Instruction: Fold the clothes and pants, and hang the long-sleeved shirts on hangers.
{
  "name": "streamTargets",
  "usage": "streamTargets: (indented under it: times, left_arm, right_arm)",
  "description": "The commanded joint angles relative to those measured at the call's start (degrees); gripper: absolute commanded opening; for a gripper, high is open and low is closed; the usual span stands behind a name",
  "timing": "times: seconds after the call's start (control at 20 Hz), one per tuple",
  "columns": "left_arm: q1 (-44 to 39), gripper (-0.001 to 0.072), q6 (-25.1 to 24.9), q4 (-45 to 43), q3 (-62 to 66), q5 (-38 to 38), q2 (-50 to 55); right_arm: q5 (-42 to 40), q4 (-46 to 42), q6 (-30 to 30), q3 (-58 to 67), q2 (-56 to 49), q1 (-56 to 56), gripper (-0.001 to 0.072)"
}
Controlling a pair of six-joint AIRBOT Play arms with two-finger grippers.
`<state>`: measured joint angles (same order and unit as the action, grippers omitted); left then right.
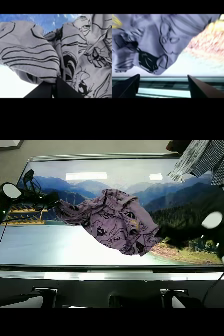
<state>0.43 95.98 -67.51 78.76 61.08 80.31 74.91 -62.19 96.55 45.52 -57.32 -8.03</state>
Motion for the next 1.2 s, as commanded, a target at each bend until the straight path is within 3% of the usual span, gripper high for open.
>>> streamTargets:
  times: [0.0, 0.15, 0.4, 0.45, 0.55, 0.6, 0.7, 0.95, 1.05, 1.15]
  left_arm:
    - [0.09, 0.0023, 0.11, -0.04, -0.02, -0.04, 0.02]
    - [0.07, 0.0023, 0.11, -0.04, -0.02, -0.04, 0.02]
    - [0.07, 0.0023, 0.11, -0.04, -0.02, -0.09, 0.11]
    - [0.07, 0.0023, 0.11, -0.02, -0.02, -0.07, 0.11]
    - [0.11, 0.0023, 0.11, 1.33, 0.07, 0.28, -0.09]
    - [0.55, 0.0022, 0.09, 3.61, 0.98, 1.16, -0.22]
    - [1.81, 0.0021, 0.11, 6.56, 6.25, 4.09, -0.24]
    - [5.81, 0.0022, 0.13, 8.22, 34.51, 11.34, -0.96]
    - [7.65, 0.0022, 0.15, 8.22, 44.74, 10.67, -3.10]
    - [10.23, 0.0022, 1.22, 8.00, 45.29, 4.48, -9.73]
  right_arm:
    - [-12.24, 12.11, -0.04, -18.60, 4.04, -0.24, 0.0696]
    - [-21.81, 19.76, -5.38, -23.82, 4.02, -0.22, 0.0690]
    - [-26.51, 28.41, -13.81, -24.11, -3.65, 0.59, 0.0658]
    - [-27.69, 30.73, -15.80, -24.09, -5.75, 2.62, 0.0555]
    - [-28.20, 34.21, -17.94, -22.73, -6.99, 6.86, 0.0095]
    - [-28.00, 35.10, -17.92, -19.52, -5.64, 8.09, 0.0033]
    - [-27.43, 33.51, -15.82, -8.61, -1.95, 7.15, 0.0032]
    - [-21.84, 14.78, -1.40, 37.11, 1.31, -0.02, 0.0032]
    - [-20.11, 6.84, 2.32, 53.05, 1.79, -0.81, 0.0032]
    - [-20.17, -1.51, 6.27, 64.78, 3.56, -0.81, 0.0032]
